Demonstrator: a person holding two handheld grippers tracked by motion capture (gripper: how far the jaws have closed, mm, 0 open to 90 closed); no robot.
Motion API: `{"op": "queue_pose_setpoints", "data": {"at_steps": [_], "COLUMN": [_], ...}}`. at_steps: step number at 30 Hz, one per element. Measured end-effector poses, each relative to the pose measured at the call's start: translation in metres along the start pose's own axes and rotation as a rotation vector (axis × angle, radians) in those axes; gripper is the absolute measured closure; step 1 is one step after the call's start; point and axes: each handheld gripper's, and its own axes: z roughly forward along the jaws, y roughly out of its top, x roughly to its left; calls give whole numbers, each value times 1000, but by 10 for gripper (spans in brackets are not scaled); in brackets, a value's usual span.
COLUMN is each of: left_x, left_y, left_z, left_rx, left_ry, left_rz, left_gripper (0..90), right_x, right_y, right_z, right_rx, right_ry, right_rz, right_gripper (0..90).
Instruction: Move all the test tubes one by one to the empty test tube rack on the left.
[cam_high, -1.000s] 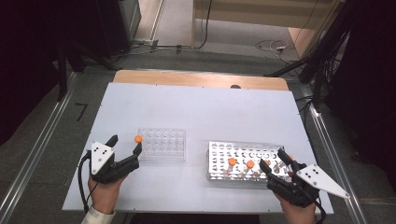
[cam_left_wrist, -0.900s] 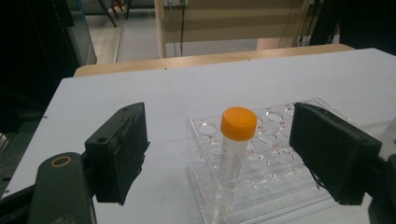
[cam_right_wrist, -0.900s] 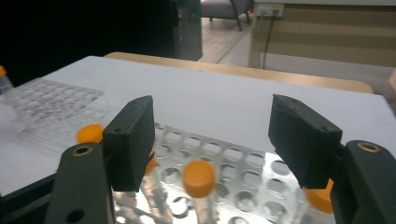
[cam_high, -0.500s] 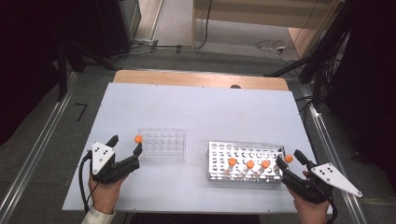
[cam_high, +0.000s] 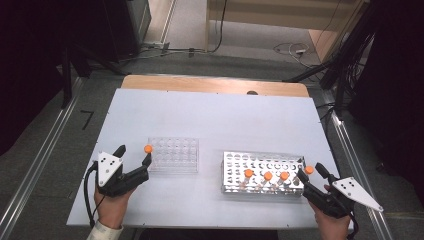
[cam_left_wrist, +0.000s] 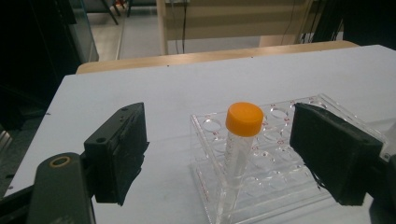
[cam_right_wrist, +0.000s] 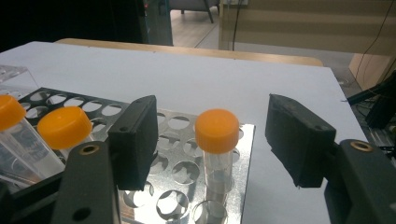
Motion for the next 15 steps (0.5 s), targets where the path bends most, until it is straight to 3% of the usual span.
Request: {"op": "queue_pose_setpoints", "data": {"at_steps": [6,15], "left_x": [-1,-1], "left_y": [0,-1], "left_z": [0,0], "left_rx": [0,2], "left_ry": [-2,-4], "left_rz": [1,-1], "left_gripper": [187,187], "right_x": [-3,-4], "right_y": [-8,-13], "right_z": [5,8], "right_rx": [27,41], "right_ry": [-1,11], "right_rz": [10,-14], "right_gripper": [388,515]}}
